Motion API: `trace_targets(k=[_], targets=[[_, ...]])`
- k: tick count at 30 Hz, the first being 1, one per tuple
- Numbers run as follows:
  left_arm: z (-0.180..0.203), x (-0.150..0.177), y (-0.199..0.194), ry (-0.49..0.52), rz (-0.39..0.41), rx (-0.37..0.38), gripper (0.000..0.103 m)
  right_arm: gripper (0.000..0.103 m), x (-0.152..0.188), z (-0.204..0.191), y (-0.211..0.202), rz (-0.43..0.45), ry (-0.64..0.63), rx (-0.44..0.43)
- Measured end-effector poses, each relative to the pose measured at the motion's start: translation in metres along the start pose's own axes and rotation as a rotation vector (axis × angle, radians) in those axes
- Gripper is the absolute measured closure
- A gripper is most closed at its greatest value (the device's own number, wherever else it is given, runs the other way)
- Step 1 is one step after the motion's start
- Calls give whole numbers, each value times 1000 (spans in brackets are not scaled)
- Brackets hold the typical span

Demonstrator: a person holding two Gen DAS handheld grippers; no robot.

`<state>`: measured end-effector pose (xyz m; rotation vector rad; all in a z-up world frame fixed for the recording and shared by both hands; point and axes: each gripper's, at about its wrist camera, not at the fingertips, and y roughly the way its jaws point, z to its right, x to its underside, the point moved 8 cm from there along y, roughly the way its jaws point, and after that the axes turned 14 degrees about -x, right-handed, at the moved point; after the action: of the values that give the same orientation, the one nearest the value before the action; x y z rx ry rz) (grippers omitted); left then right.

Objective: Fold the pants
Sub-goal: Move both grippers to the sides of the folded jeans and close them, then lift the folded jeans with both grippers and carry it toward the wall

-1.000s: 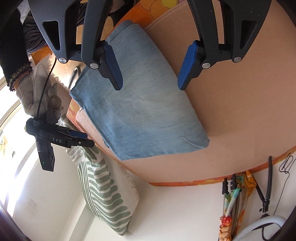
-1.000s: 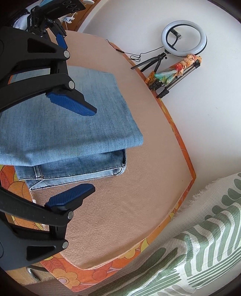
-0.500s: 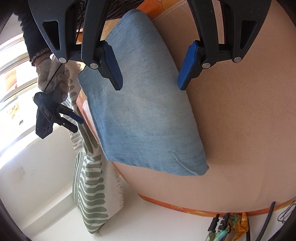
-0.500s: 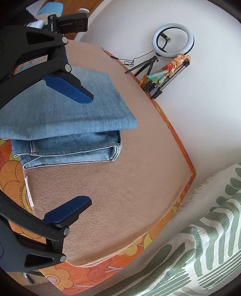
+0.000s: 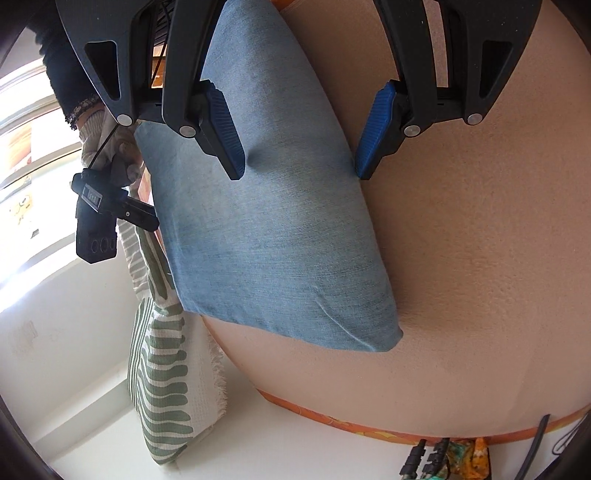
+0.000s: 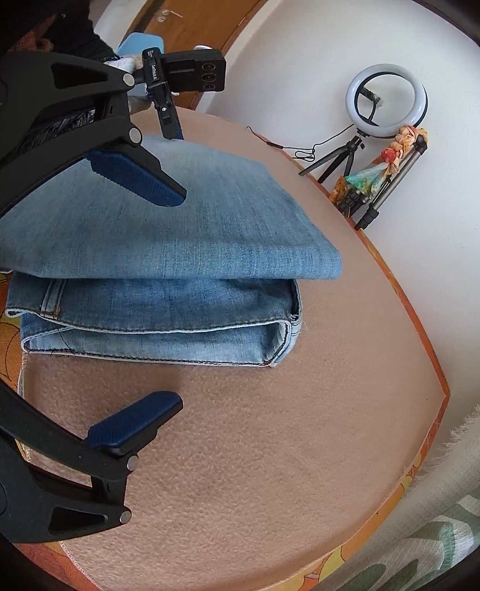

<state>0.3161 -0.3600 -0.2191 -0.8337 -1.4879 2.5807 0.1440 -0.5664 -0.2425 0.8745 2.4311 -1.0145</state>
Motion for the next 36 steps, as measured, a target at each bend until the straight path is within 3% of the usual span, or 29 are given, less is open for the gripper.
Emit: trace_targets(k=[3, 9, 17, 20, 24, 27, 29, 36], targets=[[-1, -2, 6, -12, -15, 31, 42, 1, 0, -2, 2, -6, -21, -20], [7, -5, 9, 14, -24, 52, 41, 0, -1, -7, 6, -8, 18, -157], [11, -14, 15, -11, -29, 121, 41, 4, -2, -31, 39, -58, -84, -122], [18, -13, 17, 19, -14, 108, 39, 24, 0, -34, 43, -83, -118, -38], [25, -11, 18, 39, 8, 98, 46, 63, 0, -35, 31, -46, -81, -21], [28, -9, 17, 46, 26, 96, 56, 73, 1, -48, 27, -40, -127, 55], [28, -10, 11, 44, 39, 97, 68, 76, 0, -53, 26, -39, -136, 102], [37, -9, -12, 88, 95, 94, 78, 80, -2, -80, 10, -8, -189, 174]])
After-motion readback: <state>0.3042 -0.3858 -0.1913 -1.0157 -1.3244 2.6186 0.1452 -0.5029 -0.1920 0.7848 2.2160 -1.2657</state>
